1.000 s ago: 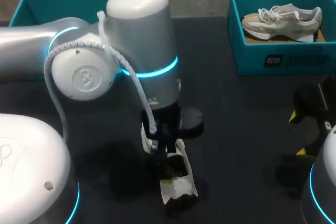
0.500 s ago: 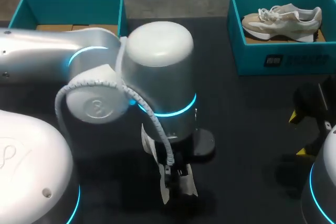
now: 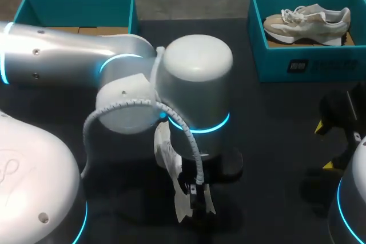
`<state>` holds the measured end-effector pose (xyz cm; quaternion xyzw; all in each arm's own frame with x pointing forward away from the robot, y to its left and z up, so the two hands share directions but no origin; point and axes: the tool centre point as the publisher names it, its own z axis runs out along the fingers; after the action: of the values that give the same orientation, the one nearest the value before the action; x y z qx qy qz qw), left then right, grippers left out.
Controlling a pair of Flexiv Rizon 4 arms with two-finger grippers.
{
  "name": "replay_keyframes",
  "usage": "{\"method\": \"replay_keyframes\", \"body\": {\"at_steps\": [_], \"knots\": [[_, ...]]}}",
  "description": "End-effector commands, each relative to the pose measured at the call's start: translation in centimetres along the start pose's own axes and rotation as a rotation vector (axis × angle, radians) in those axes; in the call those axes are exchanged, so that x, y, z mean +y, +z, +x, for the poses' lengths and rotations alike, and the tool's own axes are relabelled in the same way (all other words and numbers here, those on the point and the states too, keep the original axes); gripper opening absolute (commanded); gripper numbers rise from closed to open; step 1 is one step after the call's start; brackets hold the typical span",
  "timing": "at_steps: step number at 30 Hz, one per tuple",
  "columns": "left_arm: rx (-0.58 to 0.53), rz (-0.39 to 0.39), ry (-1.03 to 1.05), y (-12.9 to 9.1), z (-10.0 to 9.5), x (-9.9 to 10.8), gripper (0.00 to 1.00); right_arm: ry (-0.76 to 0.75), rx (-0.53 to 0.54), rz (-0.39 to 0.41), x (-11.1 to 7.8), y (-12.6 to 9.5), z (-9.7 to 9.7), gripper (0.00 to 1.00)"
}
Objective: Take the shoe out of the shoebox, open the shoe tongue, remove and reinsert the insole, then place the shoe into the shoebox
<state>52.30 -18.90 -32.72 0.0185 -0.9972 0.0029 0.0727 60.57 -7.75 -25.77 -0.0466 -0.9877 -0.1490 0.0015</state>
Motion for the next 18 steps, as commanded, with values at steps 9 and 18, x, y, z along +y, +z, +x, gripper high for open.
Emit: {"method": "replay_keyframes", "body": {"at_steps": [9,18], "knots": [[-0.034,-0.058,-0.064,2.5,0.2,-0.6,1.00,0.001,-0.002,0.002,0.0,0.0,0.1,1.00],[-0.050,-0.073,-0.098,4.4,0.0,-0.4,1.00,0.001,-0.002,0.002,0.0,0.0,0.1,1.00]]}}
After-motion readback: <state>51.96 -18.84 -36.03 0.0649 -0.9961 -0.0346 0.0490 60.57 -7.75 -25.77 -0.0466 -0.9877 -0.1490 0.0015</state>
